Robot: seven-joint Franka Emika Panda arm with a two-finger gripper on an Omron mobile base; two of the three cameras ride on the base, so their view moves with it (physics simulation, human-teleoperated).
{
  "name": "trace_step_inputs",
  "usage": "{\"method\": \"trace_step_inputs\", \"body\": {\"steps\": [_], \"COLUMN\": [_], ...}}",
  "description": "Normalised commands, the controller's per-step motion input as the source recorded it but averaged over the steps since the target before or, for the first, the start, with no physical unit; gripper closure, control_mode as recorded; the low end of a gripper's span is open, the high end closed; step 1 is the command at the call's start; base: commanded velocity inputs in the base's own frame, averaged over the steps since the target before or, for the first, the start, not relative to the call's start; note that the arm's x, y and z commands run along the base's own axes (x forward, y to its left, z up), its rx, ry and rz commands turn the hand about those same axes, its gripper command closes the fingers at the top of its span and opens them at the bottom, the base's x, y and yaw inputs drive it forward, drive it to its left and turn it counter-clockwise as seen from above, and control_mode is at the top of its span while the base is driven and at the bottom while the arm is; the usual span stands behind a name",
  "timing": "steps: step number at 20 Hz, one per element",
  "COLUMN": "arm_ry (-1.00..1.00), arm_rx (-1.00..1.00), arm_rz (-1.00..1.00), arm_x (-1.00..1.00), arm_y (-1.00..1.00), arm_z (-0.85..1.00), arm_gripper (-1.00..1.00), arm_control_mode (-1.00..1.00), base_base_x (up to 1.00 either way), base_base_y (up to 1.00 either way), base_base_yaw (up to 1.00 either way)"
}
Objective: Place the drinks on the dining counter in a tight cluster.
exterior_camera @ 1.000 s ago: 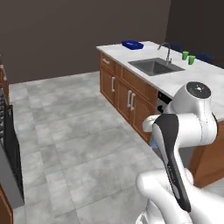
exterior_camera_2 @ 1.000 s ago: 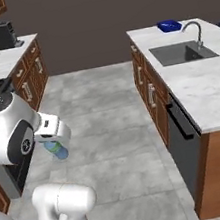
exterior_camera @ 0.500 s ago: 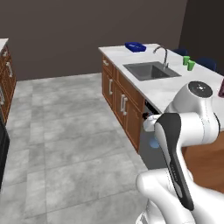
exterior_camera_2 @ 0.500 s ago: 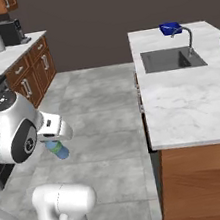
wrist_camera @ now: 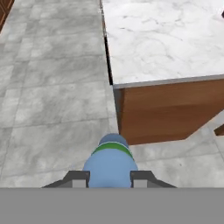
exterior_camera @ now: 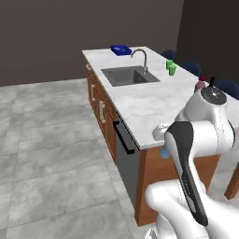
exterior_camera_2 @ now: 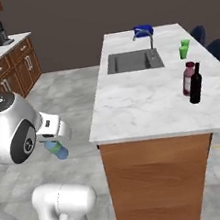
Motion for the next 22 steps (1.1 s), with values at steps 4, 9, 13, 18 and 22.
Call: {"method": "trace_step_inputs", "body": {"steps": [4,9,13,18,22], "arm_ry": [0.00,0.00,0.00,0.00,0.00], "arm_rx": [0.00,0.00,0.00,0.00,0.00], "arm_rz": [0.00,0.00,0.00,0.00,0.00], "arm_x": [0.00,0.00,0.00,0.00,0.00], "arm_y": [0.00,0.00,0.00,0.00,0.00], "arm_z": [0.00,0.00,0.00,0.00,0.00], "arm_gripper": [1.00,1.00,1.00,1.00,1.00], "arm_control_mode": [1.00,1.00,1.00,1.00,1.00], "base_base_x": [0.00,0.06,0.26,0.53,0.63], "base_base_y": [-1.00,-1.00,-1.00,-0.71,-0.16], "base_base_yaw": [0.00,0.00,0.00,0.00,-0.02]}}
